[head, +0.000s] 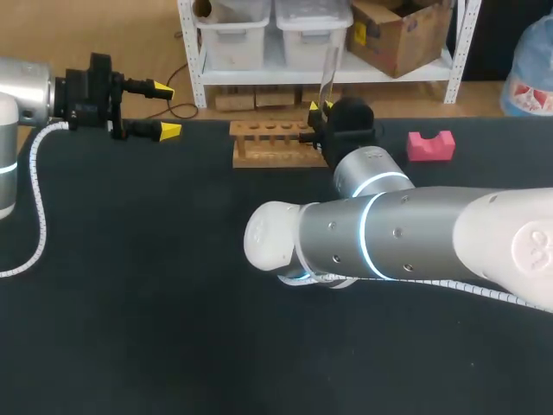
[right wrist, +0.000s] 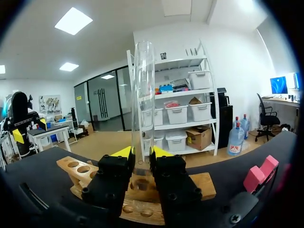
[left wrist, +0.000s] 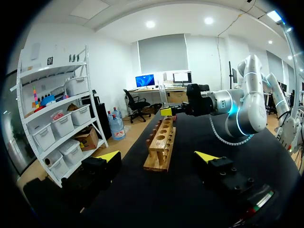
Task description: Grasp the test tube, adjust it, and insert it.
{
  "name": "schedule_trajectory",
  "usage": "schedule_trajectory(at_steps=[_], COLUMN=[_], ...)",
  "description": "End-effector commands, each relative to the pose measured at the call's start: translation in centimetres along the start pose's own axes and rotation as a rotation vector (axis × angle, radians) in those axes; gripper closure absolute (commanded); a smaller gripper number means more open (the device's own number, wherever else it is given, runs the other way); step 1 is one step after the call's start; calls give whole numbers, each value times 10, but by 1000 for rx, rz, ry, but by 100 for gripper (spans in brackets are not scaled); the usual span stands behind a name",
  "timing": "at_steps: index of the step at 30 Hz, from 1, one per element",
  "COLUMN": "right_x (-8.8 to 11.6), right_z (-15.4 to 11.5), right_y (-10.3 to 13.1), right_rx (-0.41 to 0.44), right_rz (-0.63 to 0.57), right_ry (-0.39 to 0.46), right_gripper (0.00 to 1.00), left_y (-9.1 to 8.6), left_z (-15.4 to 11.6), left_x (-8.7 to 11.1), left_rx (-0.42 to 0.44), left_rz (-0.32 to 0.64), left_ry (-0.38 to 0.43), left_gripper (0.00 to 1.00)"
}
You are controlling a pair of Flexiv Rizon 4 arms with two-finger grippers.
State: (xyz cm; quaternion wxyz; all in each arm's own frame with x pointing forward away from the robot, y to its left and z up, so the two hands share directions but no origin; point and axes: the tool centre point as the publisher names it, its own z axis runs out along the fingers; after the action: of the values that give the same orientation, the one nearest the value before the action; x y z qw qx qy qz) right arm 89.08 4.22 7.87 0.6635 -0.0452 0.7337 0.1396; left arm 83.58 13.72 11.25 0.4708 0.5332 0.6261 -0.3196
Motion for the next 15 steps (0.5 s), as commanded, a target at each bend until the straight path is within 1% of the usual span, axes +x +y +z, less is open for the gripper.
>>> schedule_trajectory(at_steps=[1, 11, 12, 13, 14, 15], right_x=[2, 3, 3, 3, 3, 3], right_z=[0, -3, -3, -4, -4, -4], right_y=[1, 2, 2, 2, 2, 2], right_rx=[8, 12, 13, 14, 14, 15], right_rz=[-2, -3, -4, -4, -4, -4], right_ry=[8, 14, 15, 16, 16, 16], right_gripper=[100, 100, 94, 85, 82, 75], left_y=[-1, -1, -1, -1, -1, -1], left_z=[0, 0, 0, 0, 0, 0], left_x=[1, 1, 1, 1, 1, 1], left_rx=[-1, -1, -1, -1, -1, -1], left_rz=[2, 2, 2, 2, 2, 2], left_ry=[-2, -2, -2, -2, -2, -2], left_gripper=[0, 0, 0, 0, 0, 0])
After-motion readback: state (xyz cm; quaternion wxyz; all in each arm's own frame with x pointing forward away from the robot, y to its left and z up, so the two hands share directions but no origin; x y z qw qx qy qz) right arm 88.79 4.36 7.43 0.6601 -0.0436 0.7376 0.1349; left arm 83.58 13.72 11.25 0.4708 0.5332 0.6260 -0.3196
